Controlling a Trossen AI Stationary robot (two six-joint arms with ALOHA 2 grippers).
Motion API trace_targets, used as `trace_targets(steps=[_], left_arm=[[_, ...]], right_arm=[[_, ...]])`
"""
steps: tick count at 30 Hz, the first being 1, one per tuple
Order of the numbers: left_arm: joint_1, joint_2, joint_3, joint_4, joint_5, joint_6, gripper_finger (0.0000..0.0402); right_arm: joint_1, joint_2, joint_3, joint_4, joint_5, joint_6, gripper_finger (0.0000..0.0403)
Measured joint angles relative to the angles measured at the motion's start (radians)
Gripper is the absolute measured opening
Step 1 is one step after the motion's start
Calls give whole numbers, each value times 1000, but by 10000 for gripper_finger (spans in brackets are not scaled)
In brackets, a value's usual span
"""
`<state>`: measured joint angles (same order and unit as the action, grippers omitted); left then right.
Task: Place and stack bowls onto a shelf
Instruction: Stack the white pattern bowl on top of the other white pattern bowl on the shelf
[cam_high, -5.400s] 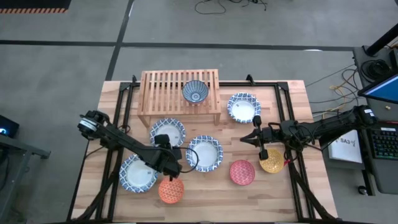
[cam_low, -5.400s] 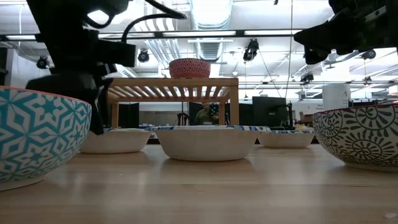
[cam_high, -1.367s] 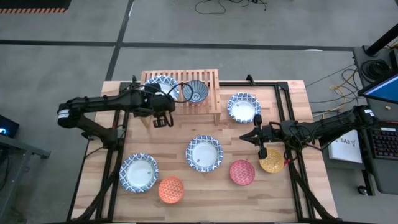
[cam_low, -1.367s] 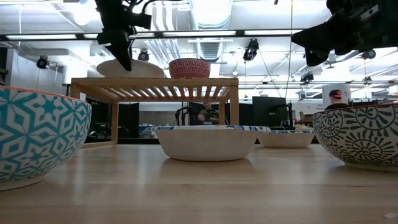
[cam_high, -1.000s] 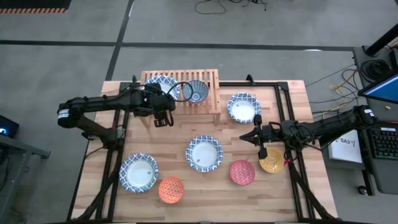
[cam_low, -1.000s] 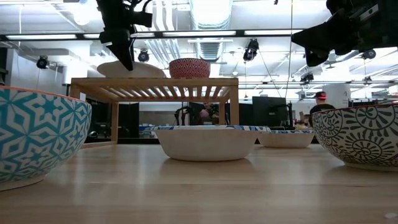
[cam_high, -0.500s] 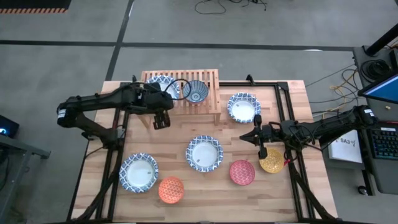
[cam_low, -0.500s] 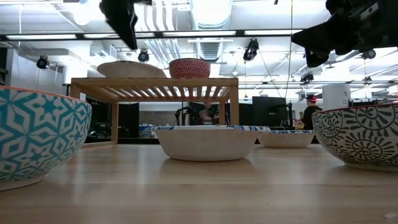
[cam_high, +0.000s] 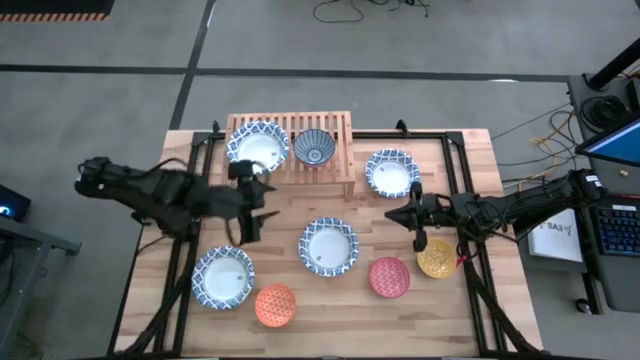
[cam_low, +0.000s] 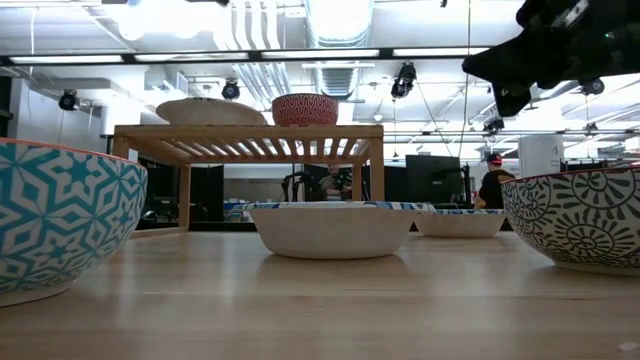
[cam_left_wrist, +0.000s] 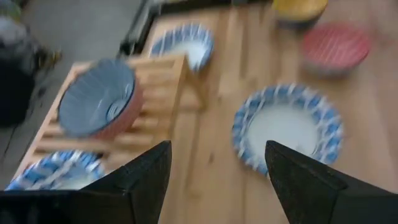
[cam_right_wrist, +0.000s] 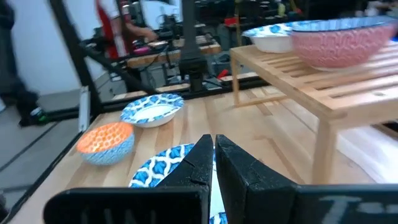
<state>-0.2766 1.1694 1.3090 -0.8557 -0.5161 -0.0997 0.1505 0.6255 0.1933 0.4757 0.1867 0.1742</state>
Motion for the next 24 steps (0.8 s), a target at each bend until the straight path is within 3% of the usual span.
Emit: trace_targets(steps=[5,10,17,21,24], left_arm=[[-125,-81,-187,300,-137,4,237],[-185,-113,-338,531,-302,84,237],[-220,-112,-398,504,-497,100,237],[-225,-130,-405,440,-563,82,237],[-224,-147,-410,439,-567,94,237]], right_arm=[[0,34,66,-100,119,124,9],[0,127,235,-461,196,333,9],[-24,315,533,-1201,230,807,9],[-37,418,669,-1436,214,854,9],[-77,474,740,-1467,134,791,9]])
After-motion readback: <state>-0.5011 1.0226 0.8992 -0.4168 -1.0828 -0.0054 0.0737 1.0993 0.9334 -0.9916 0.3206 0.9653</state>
